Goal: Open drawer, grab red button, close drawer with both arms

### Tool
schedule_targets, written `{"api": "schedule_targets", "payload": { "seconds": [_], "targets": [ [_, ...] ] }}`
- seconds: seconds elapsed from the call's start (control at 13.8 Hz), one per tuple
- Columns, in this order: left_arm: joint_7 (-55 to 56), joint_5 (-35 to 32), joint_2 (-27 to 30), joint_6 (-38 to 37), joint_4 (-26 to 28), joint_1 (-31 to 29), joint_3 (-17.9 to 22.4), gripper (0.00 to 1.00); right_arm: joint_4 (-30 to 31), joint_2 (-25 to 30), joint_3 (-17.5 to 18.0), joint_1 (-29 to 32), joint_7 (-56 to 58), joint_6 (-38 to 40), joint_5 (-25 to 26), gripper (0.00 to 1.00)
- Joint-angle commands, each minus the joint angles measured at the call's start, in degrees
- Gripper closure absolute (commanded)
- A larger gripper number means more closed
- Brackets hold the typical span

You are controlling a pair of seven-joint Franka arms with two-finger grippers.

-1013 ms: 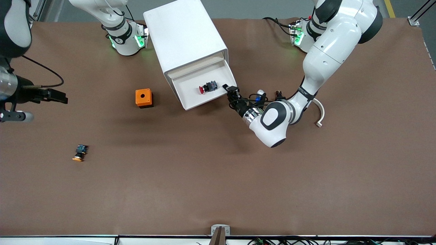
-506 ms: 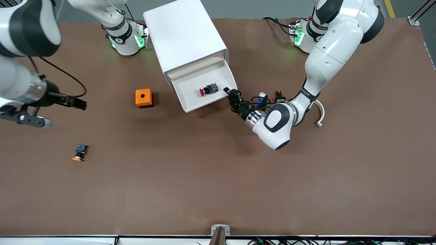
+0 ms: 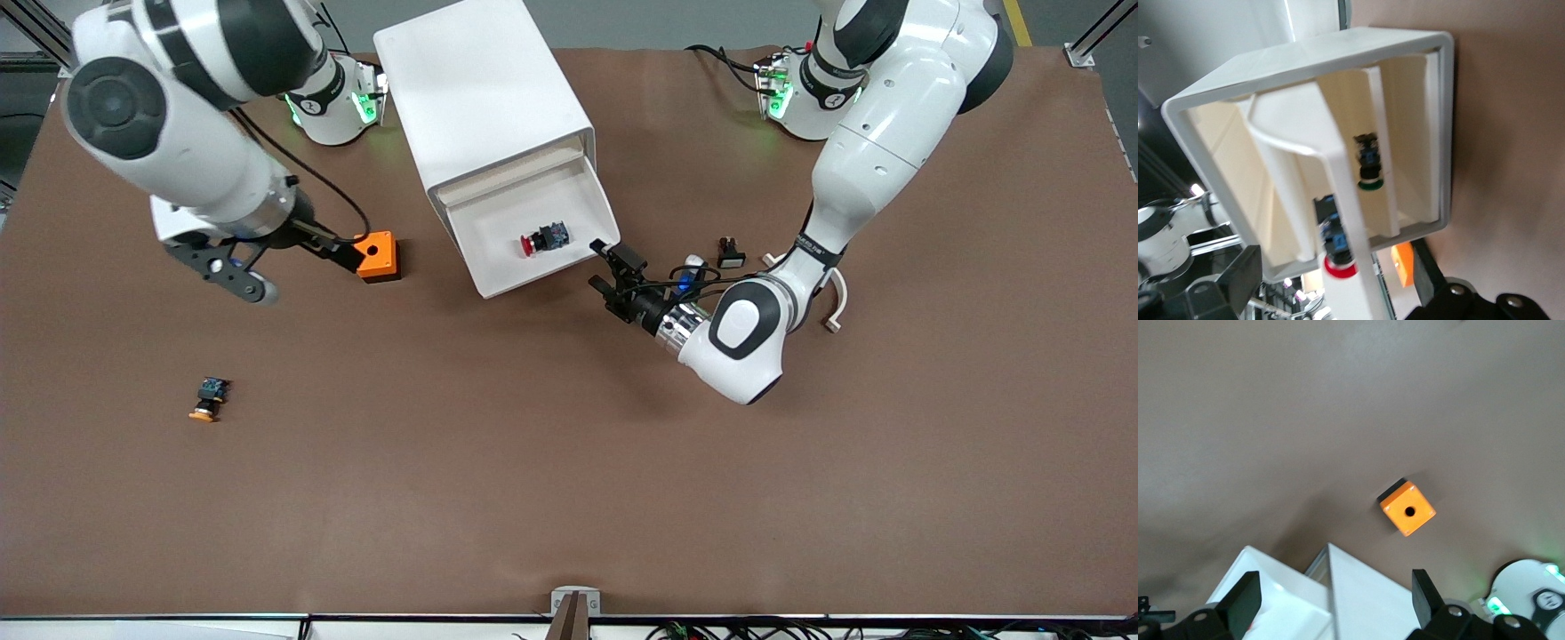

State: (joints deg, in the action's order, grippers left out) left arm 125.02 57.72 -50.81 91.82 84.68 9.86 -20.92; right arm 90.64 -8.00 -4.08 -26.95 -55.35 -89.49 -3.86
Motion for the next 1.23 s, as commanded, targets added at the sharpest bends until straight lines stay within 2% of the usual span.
{"api": "schedule_targets", "payload": {
  "seconds": [0.0, 0.22, 0.36, 0.65, 0.87, 1.16],
  "targets": [
    [-0.8, 1.9, 0.2, -4.3, -2.3, -1.5, -0.4, 0.01, 4.0, 1.0, -0.7, -4.8, -8.8, -4.6, -0.8, 0.00],
    [-1.3, 0.0, 0.0, -9.0, -7.1, -1.8, 0.3, 0.01, 8.0, 0.8, -0.7, -10.9, -19.3, -12.3, -0.8, 0.00],
    [-4.7, -3.5, 0.0, -9.2, -10.7, -1.8, 0.6, 0.01, 8.9, 0.3, -0.7, -14.3, -25.4, -15.7, -0.8, 0.00],
    [-25.7, -11.1, 0.8, -8.3, -13.0, -1.7, 1.4, 0.01, 9.0, -3.3, -0.7, -20.1, -34.9, -20.4, -0.4, 0.00],
    [-40.2, -17.4, 2.7, -3.4, -14.0, -1.2, 2.8, 0.01, 8.9, -7.4, -0.8, -23.5, -41.7, -25.2, 0.3, 0.00],
    [-51.4, -30.8, 5.4, 1.3, -14.1, -0.2, 2.1, 0.01, 8.9, -11.2, -0.8, -25.9, -48.2, -28.1, 2.5, 0.00]
  ]
}}
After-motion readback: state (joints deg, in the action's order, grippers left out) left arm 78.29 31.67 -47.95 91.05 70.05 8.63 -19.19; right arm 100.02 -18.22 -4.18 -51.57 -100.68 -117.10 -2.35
